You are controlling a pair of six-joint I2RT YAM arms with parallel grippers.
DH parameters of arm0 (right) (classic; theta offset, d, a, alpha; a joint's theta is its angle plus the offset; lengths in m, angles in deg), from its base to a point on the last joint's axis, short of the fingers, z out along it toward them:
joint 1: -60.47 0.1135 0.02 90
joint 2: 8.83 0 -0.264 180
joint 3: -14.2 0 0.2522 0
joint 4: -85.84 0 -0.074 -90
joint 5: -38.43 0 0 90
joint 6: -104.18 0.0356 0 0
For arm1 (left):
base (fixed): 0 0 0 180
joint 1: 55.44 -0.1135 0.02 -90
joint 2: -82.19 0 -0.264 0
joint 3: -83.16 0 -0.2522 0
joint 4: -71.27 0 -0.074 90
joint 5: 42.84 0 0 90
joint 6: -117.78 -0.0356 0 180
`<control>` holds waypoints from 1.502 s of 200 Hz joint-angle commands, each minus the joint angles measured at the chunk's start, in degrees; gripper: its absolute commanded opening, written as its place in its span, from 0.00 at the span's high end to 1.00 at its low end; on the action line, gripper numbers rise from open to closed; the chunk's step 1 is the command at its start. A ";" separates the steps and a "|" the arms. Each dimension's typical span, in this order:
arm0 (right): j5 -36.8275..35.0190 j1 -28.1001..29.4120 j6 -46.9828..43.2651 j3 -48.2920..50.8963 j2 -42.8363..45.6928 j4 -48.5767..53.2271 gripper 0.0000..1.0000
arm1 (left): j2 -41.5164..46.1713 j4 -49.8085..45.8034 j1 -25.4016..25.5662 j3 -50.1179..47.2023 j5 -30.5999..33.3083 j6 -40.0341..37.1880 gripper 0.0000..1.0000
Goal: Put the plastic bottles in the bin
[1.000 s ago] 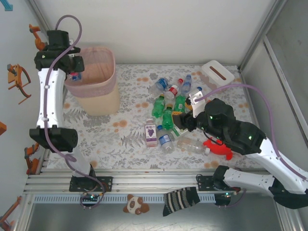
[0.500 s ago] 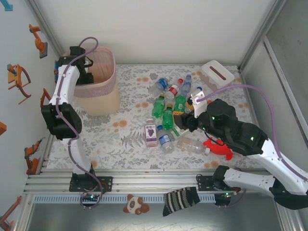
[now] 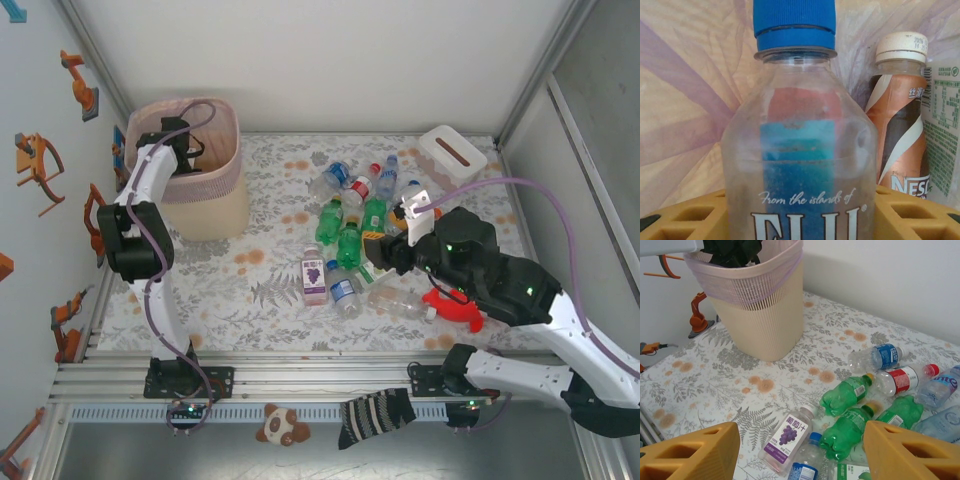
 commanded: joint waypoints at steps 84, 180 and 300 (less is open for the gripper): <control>-1.21 0.42 -0.05 0.42 1.15 -1.18 0.34 | 4.04 0.90 -0.24 -0.39 -5.62 1.82 0.25; -1.35 0.39 -0.28 -0.89 -0.28 -0.11 0.34 | 14.31 -1.23 -0.02 3.14 -11.06 3.84 0.22; -5.16 0.40 4.60 -2.66 -4.40 3.19 0.35 | 29.87 -3.93 2.09 1.39 -17.45 5.69 0.22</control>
